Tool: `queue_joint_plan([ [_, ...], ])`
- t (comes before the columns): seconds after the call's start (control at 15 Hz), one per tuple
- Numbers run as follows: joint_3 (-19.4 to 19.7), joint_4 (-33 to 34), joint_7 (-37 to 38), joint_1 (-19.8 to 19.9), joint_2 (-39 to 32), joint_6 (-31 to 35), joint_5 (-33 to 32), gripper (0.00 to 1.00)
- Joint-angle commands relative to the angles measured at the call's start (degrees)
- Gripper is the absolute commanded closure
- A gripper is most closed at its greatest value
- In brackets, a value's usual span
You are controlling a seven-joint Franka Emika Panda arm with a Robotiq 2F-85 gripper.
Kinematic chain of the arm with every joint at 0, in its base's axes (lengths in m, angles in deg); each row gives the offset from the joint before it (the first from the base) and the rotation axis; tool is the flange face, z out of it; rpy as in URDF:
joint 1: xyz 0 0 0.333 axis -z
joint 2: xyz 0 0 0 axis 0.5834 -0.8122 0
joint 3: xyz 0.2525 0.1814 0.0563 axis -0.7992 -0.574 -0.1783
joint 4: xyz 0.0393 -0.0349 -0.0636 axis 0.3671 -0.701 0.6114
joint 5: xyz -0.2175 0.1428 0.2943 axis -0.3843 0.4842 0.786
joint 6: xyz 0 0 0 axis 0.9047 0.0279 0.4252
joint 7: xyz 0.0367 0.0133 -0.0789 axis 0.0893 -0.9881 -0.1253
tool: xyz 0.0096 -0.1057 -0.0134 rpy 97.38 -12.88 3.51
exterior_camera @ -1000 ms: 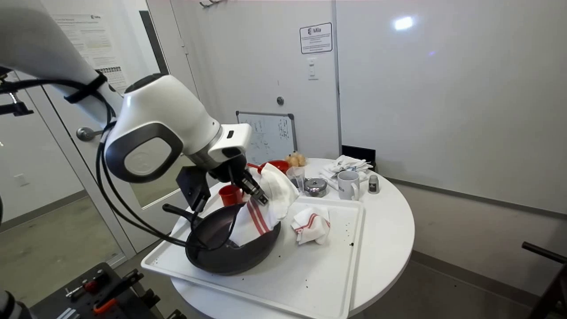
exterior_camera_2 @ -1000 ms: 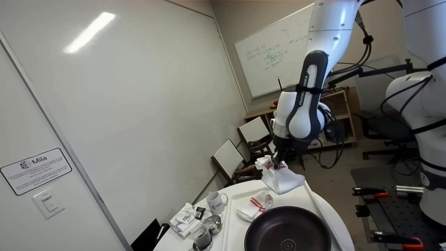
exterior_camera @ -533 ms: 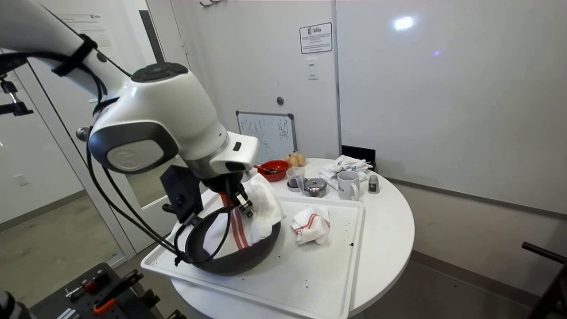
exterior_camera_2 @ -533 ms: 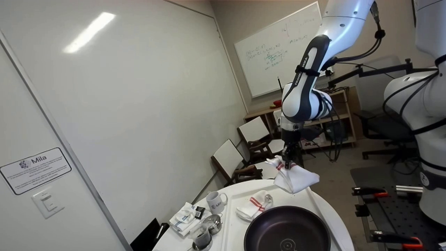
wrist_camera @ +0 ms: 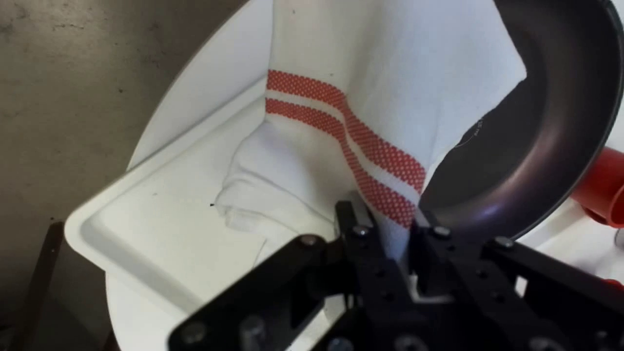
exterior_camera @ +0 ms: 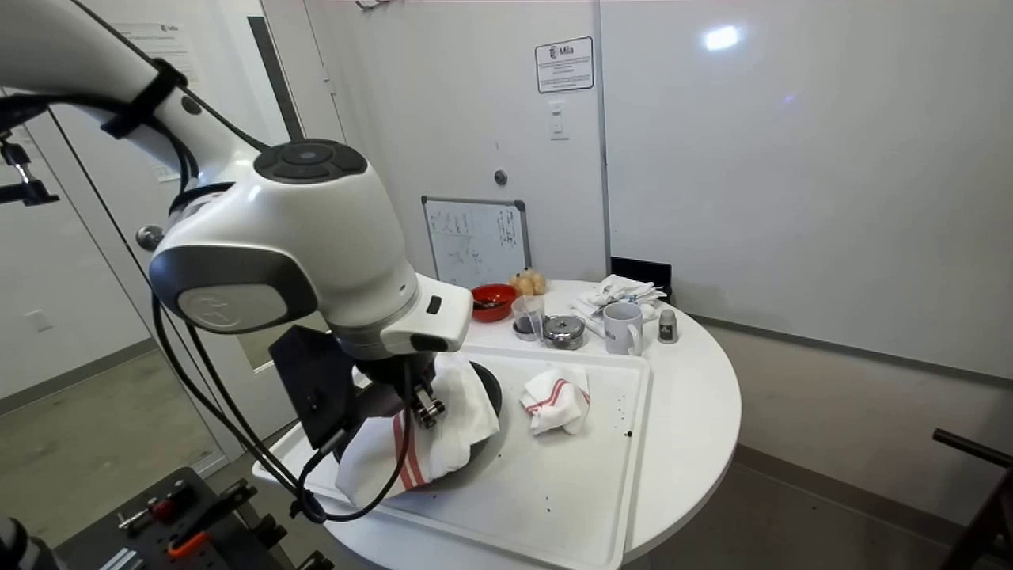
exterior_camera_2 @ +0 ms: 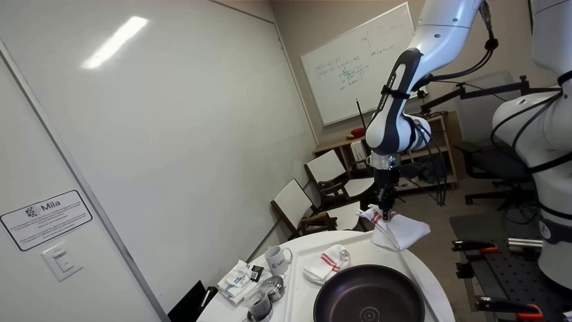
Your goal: Pick the cloth on the tray and wipe the pan
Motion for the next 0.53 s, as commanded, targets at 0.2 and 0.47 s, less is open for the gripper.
queue_joint_plan([
  [0.2,-0.07,4.77,-1.26,-10.63,-6.82,-4.31,4.15,0.90],
  [0.47,0.18,10.73,-2.12,-15.55,-13.10,-9.29,7.92,0.90],
])
